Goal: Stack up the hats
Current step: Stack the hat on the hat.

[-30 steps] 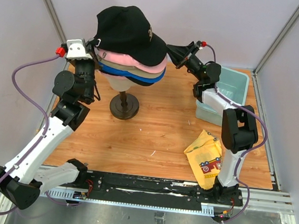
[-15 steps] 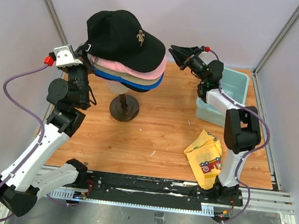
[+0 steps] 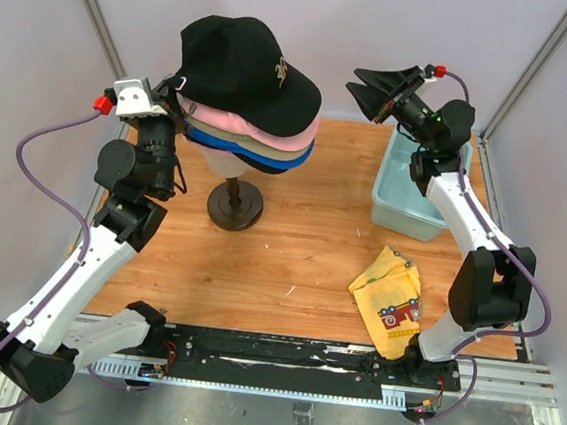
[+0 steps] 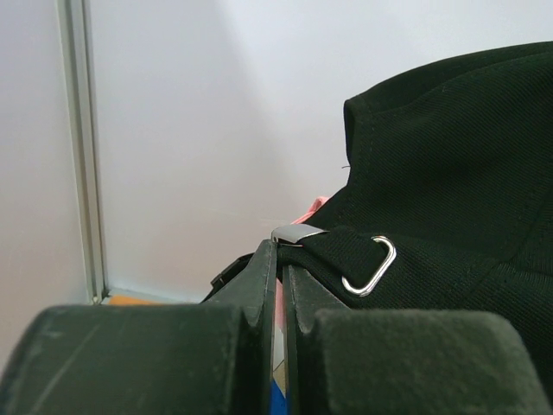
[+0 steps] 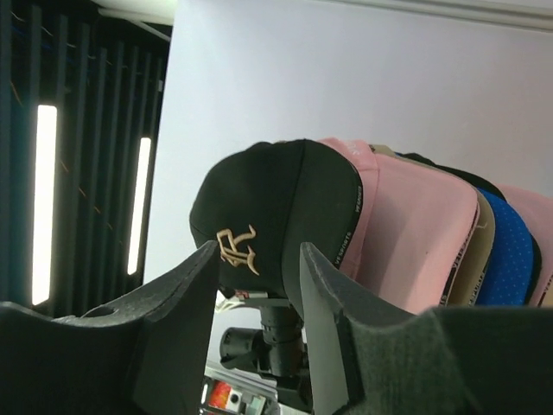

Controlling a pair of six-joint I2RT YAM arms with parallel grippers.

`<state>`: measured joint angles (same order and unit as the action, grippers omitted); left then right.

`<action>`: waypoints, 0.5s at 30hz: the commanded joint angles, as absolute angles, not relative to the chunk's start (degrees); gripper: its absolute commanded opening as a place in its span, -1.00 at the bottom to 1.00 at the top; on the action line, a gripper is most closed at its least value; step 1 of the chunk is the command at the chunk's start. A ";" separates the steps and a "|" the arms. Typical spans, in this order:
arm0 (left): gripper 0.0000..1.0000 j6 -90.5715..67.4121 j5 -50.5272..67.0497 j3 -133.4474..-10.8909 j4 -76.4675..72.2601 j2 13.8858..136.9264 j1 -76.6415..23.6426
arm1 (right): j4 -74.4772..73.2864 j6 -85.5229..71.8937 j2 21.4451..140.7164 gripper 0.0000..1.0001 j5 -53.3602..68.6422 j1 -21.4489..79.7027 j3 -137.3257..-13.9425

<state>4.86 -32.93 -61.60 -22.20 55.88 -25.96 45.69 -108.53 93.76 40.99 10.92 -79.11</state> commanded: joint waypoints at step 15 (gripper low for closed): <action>-0.99 4.88 -31.71 -64.60 -21.93 55.72 -25.49 | 37.37 -98.57 92.19 -0.10 44.03 20.10 -80.51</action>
<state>4.82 -31.79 -62.67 -21.50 55.90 -25.96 37.98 -101.27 93.27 43.03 18.46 -78.89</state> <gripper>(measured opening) 0.043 0.446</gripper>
